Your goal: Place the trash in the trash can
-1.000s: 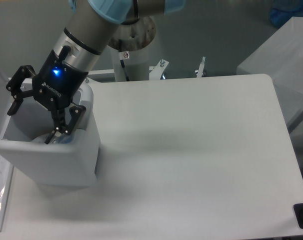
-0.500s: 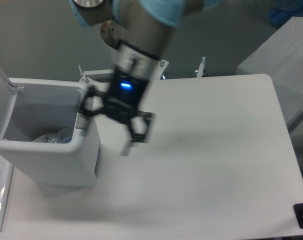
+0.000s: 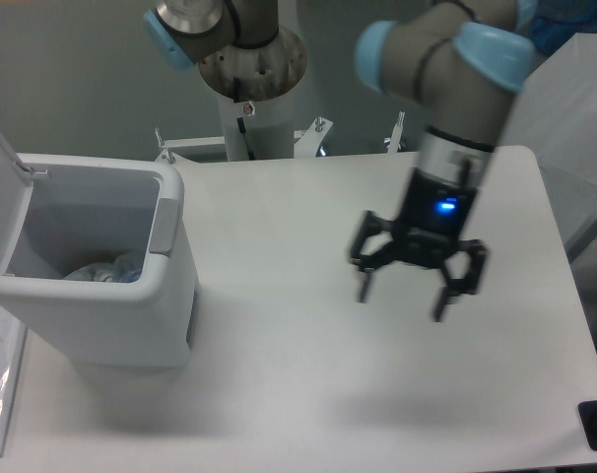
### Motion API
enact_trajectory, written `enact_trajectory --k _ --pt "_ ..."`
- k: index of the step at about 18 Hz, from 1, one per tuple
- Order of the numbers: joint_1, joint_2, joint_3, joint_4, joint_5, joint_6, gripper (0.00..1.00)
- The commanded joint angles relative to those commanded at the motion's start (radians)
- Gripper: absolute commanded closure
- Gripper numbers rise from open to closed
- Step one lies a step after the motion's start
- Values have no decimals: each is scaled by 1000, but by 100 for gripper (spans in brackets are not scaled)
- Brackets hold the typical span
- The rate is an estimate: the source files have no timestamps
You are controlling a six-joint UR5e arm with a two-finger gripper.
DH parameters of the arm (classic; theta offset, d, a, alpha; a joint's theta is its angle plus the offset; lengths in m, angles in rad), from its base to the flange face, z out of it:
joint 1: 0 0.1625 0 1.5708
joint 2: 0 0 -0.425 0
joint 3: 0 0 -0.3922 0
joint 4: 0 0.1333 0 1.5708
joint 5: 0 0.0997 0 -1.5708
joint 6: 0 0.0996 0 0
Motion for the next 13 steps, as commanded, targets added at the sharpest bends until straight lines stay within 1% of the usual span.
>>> enact_trajectory --k 2,3,5,6,9,11,13 --pt "18 -35 66 -3 24 2 0" --pt "25 -42 91 -5 55 12 0" --pt "35 -57 123 -11 97 64 0" --pt "37 -63 134 -11 109 83 0" --pt "72 -74 149 -14 185 175 0" --pt "84 -74 148 -35 241 233 0" --pt "86 -68 145 -66 323 305 0"
